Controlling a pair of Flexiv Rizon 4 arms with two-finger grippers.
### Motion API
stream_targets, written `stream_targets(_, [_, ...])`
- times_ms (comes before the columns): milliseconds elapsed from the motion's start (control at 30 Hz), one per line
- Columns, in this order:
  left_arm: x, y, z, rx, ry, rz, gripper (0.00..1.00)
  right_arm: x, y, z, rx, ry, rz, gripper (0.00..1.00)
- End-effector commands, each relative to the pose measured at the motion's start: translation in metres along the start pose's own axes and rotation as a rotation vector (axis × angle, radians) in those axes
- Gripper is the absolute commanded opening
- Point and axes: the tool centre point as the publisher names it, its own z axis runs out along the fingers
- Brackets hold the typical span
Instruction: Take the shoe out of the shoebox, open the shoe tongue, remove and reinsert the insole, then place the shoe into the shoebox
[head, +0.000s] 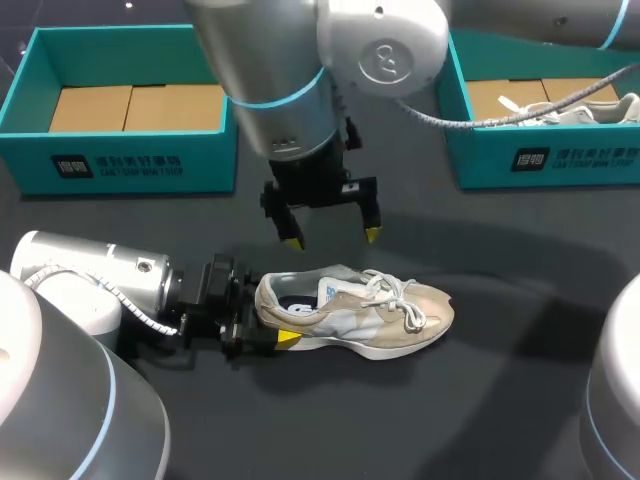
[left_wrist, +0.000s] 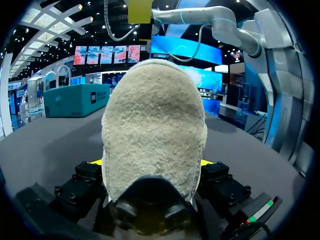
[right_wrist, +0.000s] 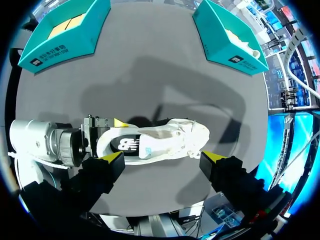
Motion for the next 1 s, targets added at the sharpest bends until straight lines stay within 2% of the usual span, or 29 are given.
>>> stream_targets(33, [0.000, 0.000, 0.001, -0.002, -0.002, 0.000, 0.00, 0.024, -0.013, 0.005, -0.017, -0.077, 0.059, 1.00])
stream_targets(300, [0.000, 0.000, 0.001, -0.002, -0.002, 0.000, 0.00, 0.032, -0.023, 0.022, -0.025, -0.130, 0.078, 1.00])
stream_targets(700, [0.000, 0.000, 0.001, -0.002, -0.002, 0.000, 0.00, 0.037, -0.026, 0.049, -0.048, -0.136, 0.114, 1.00])
stream_targets(1000, [0.000, 0.000, 0.001, -0.002, -0.002, 0.000, 0.00, 0.032, -0.025, 0.064, -0.054, -0.135, 0.142, 1.00])
